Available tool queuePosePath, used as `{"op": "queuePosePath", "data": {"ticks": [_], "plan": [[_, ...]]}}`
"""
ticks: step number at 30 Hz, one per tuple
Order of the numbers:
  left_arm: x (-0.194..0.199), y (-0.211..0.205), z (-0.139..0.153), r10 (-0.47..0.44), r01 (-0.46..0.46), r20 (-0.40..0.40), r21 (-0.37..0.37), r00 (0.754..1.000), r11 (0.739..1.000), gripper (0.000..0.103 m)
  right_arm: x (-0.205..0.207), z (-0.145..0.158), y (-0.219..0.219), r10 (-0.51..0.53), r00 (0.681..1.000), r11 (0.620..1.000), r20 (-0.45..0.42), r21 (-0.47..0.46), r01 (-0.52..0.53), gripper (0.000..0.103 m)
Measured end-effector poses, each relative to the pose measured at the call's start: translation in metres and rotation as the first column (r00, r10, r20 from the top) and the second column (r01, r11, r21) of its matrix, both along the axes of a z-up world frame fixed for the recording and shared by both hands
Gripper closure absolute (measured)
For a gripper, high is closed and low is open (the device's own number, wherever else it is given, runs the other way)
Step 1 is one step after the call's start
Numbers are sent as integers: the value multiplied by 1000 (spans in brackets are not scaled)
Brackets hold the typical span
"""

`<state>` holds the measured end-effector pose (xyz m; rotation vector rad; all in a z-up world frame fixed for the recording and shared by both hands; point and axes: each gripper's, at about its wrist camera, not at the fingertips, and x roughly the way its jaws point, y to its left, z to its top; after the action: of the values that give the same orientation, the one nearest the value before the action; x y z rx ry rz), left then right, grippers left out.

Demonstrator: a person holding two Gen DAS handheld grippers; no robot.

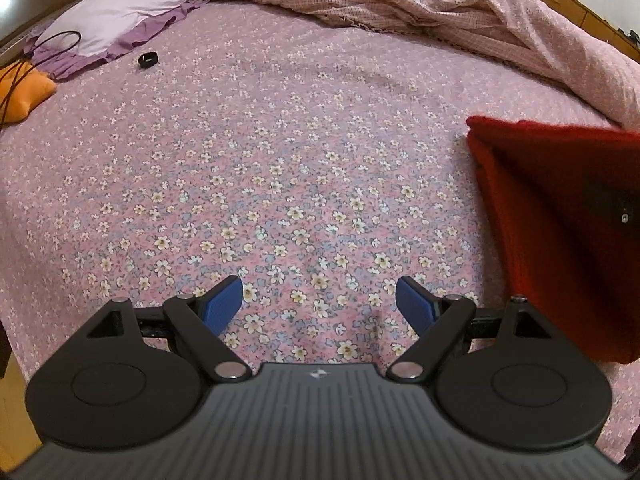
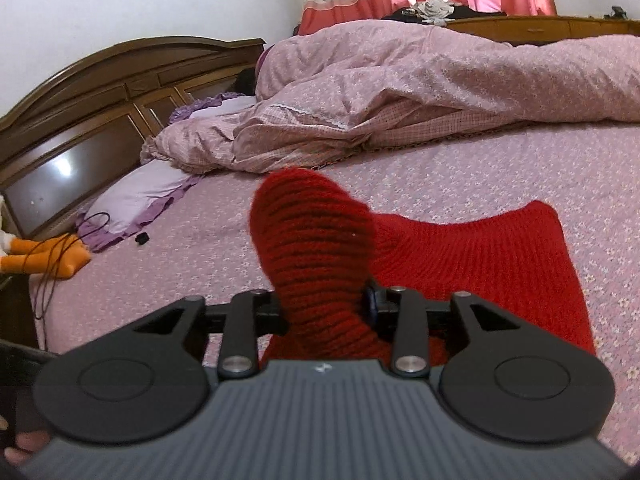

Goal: Fold small clothes

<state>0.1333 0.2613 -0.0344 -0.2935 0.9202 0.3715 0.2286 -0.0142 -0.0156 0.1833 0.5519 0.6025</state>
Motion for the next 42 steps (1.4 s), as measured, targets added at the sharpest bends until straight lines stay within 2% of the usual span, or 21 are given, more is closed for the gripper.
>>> {"op": "queuePosePath", "data": {"ticks": [3, 5, 11, 15, 25, 28, 32, 36, 42], "plan": [[-1, -2, 6, -2, 2, 13, 8, 1000, 1000, 16, -3, 4, -4, 22, 999, 999, -24, 37, -21, 50], [-2, -4, 10, -6, 5, 23, 10, 1000, 1000, 16, -6, 6, -6, 30, 999, 998, -37, 55, -28, 48], [-7, -14, 27, -27, 25, 66, 26, 997, 999, 16, -21, 16, -26, 70, 995, 990, -67, 129, -61, 47], [-8, -25, 50, -57, 53, 115, 43, 992, 998, 16, -29, 25, -48, 88, 992, 978, -89, 197, -69, 46], [9, -69, 99, -180, 171, 211, 64, 961, 983, 16, -37, 32, -104, -70, 991, 970, -114, 224, 94, 45], [24, -83, 107, -212, 204, 228, 62, 950, 977, 16, -36, 26, -120, -139, 981, 960, -137, 226, 168, 38], [51, -101, 106, -254, 247, 232, 59, 939, 967, 16, -33, 14, -139, -200, 961, 940, -192, 239, 244, 38], [72, -116, 94, -270, 267, 197, 46, 942, 963, 16, -33, 4, -155, -237, 945, 926, -226, 242, 290, 38], [78, -123, 67, -281, 279, 140, 36, 949, 960, 17, -33, -9, -165, -250, 933, 918, -259, 245, 314, 38]]}}
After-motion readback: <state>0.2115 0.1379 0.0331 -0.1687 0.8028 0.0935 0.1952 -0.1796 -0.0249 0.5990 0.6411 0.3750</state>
